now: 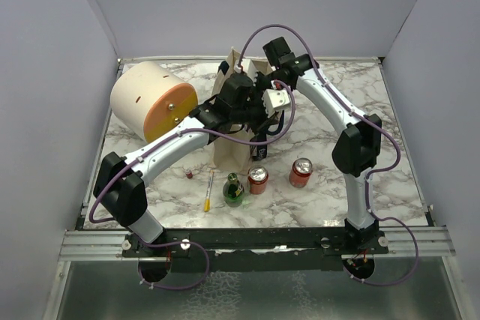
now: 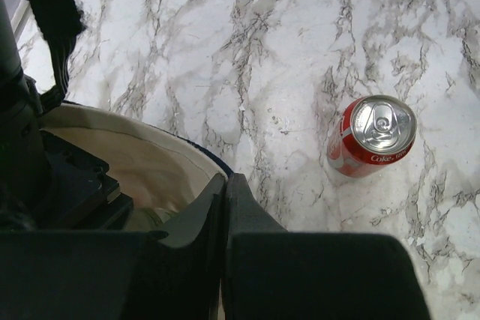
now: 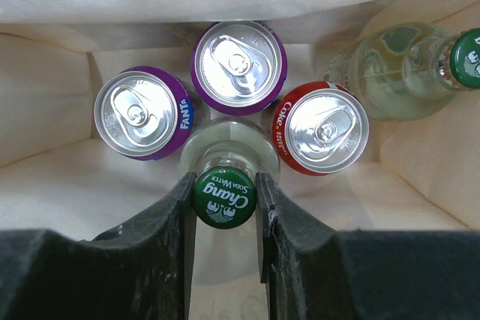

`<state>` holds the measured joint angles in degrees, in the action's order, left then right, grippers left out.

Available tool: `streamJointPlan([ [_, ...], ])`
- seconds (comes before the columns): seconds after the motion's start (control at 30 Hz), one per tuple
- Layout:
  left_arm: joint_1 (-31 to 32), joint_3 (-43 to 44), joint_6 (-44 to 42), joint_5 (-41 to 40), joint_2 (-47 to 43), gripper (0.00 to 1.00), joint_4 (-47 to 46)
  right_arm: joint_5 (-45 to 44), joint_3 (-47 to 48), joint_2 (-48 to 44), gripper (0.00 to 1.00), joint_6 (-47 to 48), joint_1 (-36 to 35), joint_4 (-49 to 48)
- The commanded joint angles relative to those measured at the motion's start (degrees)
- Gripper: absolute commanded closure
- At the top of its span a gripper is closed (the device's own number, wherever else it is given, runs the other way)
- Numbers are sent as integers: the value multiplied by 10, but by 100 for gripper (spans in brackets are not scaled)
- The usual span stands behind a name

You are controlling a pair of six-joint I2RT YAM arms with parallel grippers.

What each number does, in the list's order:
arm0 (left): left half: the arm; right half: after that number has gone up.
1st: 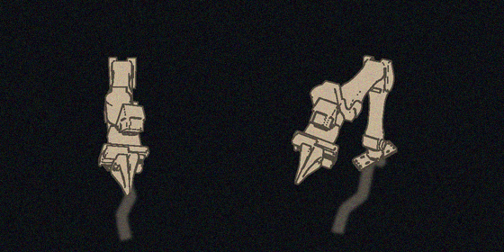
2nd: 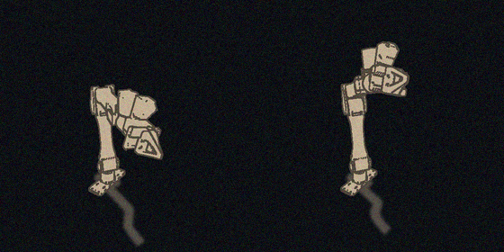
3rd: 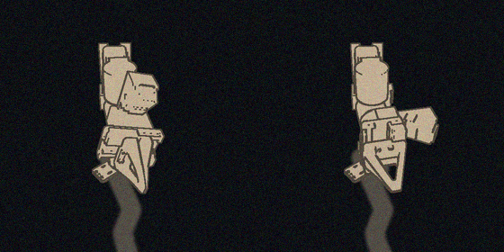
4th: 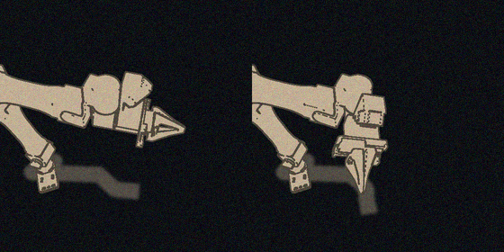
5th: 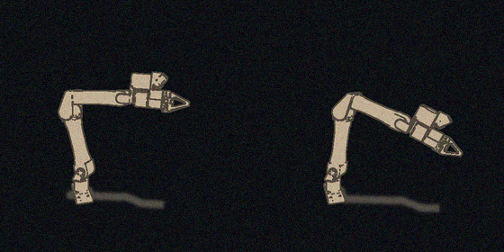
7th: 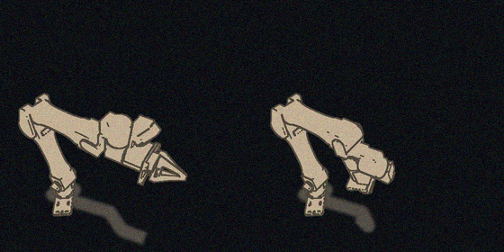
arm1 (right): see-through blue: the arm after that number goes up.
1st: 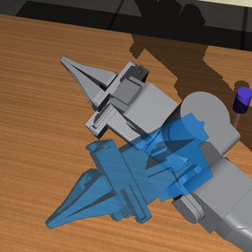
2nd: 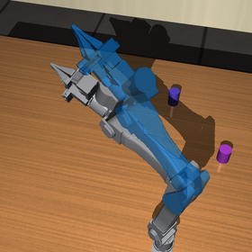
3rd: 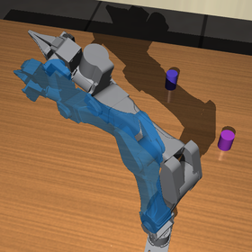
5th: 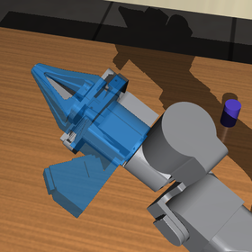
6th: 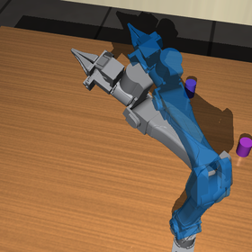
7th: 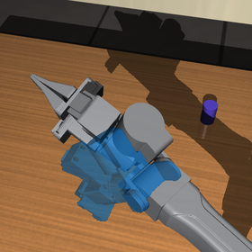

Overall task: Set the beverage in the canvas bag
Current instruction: Place the drink in the canvas bag.

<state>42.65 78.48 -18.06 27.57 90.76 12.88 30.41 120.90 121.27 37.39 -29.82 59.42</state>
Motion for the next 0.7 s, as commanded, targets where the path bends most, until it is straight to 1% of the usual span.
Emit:
streamJointPlan([
  [0.0, 5, -3, -8, 47, -31, 100, -38, -1, -9, 7, 99, -4, -10, 1],
  [0.67, 2, -5, 6, 52, -45, 100, -48, -17, -31, 40, 99, 4, -21, -10],
])
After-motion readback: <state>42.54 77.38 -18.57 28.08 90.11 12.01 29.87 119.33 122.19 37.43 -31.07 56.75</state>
